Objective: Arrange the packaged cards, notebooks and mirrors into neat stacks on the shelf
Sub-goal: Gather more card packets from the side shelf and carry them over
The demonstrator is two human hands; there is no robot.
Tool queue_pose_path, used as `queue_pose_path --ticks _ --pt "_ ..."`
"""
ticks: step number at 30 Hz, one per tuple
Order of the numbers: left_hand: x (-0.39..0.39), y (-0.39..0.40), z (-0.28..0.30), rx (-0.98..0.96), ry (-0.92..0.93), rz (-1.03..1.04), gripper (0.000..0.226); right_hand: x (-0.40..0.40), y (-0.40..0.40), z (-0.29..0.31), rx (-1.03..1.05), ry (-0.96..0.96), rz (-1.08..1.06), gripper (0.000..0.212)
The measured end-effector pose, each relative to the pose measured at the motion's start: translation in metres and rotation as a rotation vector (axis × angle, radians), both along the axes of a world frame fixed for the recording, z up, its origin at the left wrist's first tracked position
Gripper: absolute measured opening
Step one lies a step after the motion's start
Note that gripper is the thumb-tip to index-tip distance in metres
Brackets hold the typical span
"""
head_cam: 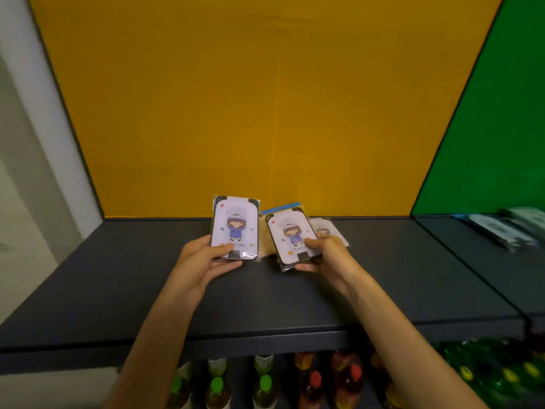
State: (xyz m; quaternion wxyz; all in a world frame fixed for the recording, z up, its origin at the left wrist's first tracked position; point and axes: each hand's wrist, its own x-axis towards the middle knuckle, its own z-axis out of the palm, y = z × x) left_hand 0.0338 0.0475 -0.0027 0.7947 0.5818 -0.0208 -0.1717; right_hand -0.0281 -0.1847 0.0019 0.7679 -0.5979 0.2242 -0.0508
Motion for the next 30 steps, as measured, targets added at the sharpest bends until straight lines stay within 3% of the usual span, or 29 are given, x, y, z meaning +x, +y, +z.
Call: queue_pose_path --ticks 11,21,30 --pt "-0.099 -0.185 -0.003 -0.034 0.068 -0.182 0.028 -0.147 -0.166 -0.008 -0.067 -0.098 -0.229 0.022" --pt "-0.206 -0.35 -0.006 0.146 -0.034 -0.183 0.027 -0.302 -0.323 -0.024 -0.09 -0.107 -0.342 0.02" --pt "-0.238 -0.452 -0.004 0.215 -0.071 -0.169 0.026 -0.35 -0.414 -0.043 -0.069 -0.125 -0.397 0.021"
